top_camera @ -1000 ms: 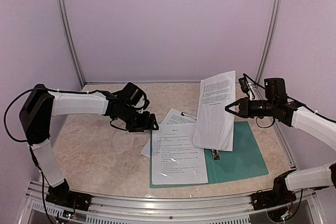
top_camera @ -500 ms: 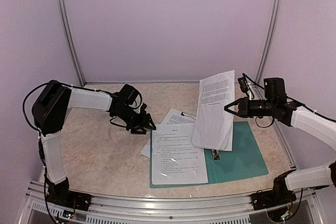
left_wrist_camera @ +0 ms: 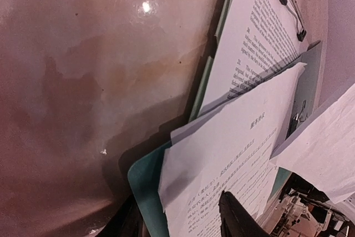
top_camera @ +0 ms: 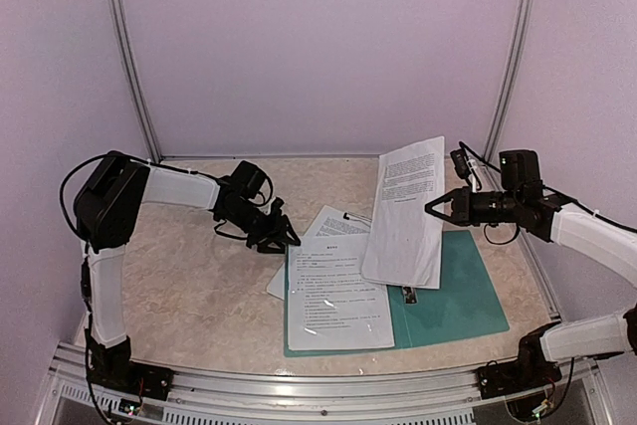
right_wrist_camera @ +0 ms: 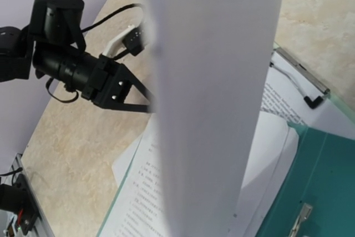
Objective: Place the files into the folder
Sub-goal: Adjust the folder with some files at the center of the board.
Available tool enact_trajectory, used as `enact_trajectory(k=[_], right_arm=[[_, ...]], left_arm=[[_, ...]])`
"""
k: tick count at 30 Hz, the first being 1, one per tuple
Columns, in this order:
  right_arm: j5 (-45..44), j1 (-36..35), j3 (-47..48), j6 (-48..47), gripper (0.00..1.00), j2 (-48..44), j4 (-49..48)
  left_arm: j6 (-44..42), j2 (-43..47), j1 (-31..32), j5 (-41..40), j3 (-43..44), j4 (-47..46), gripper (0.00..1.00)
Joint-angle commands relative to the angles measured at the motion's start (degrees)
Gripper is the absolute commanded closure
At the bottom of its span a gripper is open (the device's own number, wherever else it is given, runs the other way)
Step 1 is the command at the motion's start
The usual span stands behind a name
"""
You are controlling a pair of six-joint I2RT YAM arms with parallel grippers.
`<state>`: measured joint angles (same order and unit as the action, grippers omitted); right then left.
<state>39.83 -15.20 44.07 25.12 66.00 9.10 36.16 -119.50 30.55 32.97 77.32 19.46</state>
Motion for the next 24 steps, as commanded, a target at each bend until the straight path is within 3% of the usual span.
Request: enact_trajectory(k=[1, 7, 20, 24], right_arm=[[0.31, 0.56, -0.7, -0.08, 1.0, -0.69, -0.48], [0.24, 0.58, -0.91, -0.09, 1.0, -0.7, -0.49], [0.2, 0.61, -1.97, -0.08, 1.0, -0.51, -0.76], [-0.01, 0.54, -2.15, -0.17, 1.0, -0.61, -0.58]], left_arm=[[1.52, -2.2, -0.35, 0.41, -0.22, -0.73, 0.56], [2.99, -1.79, -1.16, 2.28, -3.42, -5.38, 0.63], [2.02, -0.27, -1.43, -1.51, -2.35, -5.1, 1.0], [2.52, -0.49, -1.53, -0.29, -1.93, -5.68, 1.0]])
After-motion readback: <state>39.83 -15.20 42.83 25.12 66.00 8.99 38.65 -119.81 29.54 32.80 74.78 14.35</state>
